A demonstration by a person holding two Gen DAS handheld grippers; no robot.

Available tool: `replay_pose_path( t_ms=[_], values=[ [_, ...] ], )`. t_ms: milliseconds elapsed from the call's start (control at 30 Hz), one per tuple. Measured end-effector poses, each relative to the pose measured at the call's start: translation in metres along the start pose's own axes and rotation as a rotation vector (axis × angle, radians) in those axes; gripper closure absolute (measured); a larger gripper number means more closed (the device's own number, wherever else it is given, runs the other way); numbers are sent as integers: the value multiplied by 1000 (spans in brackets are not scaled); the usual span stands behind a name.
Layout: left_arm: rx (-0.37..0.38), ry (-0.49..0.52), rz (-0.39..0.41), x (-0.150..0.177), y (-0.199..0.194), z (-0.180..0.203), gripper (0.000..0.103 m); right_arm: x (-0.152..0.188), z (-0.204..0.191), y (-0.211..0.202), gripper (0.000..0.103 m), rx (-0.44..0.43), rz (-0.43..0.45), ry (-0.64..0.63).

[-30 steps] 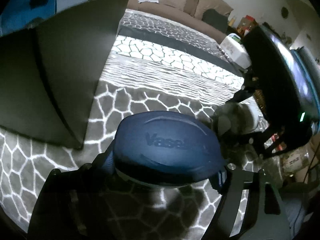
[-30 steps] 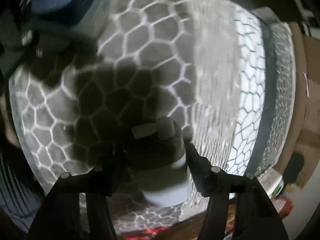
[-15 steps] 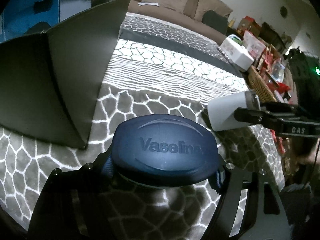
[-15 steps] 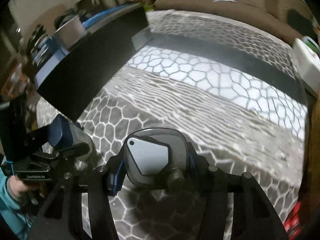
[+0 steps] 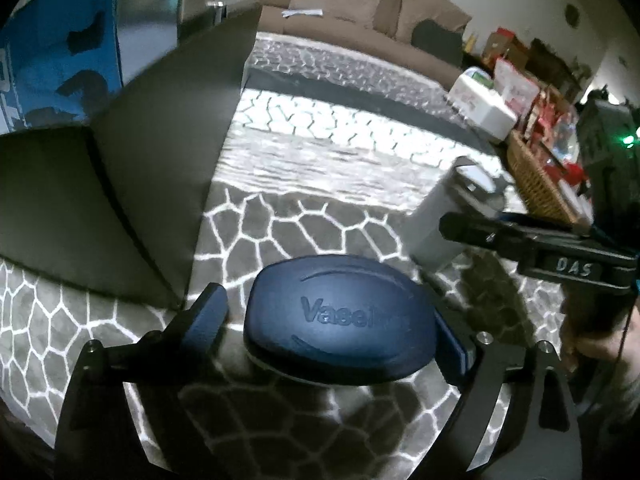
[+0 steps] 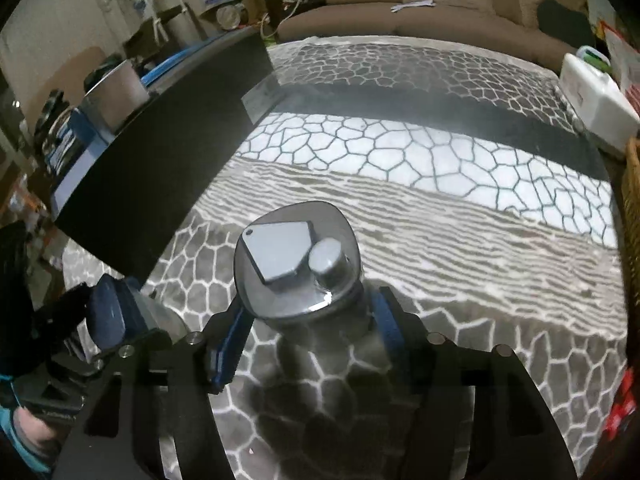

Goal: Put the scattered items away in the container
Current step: 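Lift the Vaseline jar with the left tool while the right tool lifts the canister, then carry the jar and canister with both tools over the white box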

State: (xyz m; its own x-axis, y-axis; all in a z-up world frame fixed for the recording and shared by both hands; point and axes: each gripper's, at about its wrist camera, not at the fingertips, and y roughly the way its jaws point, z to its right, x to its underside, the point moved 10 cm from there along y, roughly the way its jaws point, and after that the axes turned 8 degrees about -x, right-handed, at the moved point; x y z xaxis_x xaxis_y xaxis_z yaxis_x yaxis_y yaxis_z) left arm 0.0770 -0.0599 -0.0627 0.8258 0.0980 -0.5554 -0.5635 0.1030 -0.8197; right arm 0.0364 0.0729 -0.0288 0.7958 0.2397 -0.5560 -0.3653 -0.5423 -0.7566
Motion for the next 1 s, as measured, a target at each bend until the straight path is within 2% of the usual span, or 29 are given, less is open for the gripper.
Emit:
replay_pose_path(
  t_ms=[100,167,233,300,433,600,1000],
  values=[
    [8,-9,-11,6,6,0,12,-1,1,3,40,-17,16,23],
    [9,-11,-2,8,7,0,17,-2,0,4,38,-12,24,19],
    [25,-3,4,8,6,3,28,-4,-1,5,38,-3,37,11],
    [6,15,10,7,5,6,29,-5,0,5,40,3,58,14],
    [17,0,10,7,3,3,30,-7,3,-1,43,16,104,45],
    [51,-37,-2,0,-7,-2,34,-12,-5,-13,47,26,102,19],
    [77,-28,58,-15,-57,-8,34,-24,-46,-46,47,19,117,-62]
  ],
)
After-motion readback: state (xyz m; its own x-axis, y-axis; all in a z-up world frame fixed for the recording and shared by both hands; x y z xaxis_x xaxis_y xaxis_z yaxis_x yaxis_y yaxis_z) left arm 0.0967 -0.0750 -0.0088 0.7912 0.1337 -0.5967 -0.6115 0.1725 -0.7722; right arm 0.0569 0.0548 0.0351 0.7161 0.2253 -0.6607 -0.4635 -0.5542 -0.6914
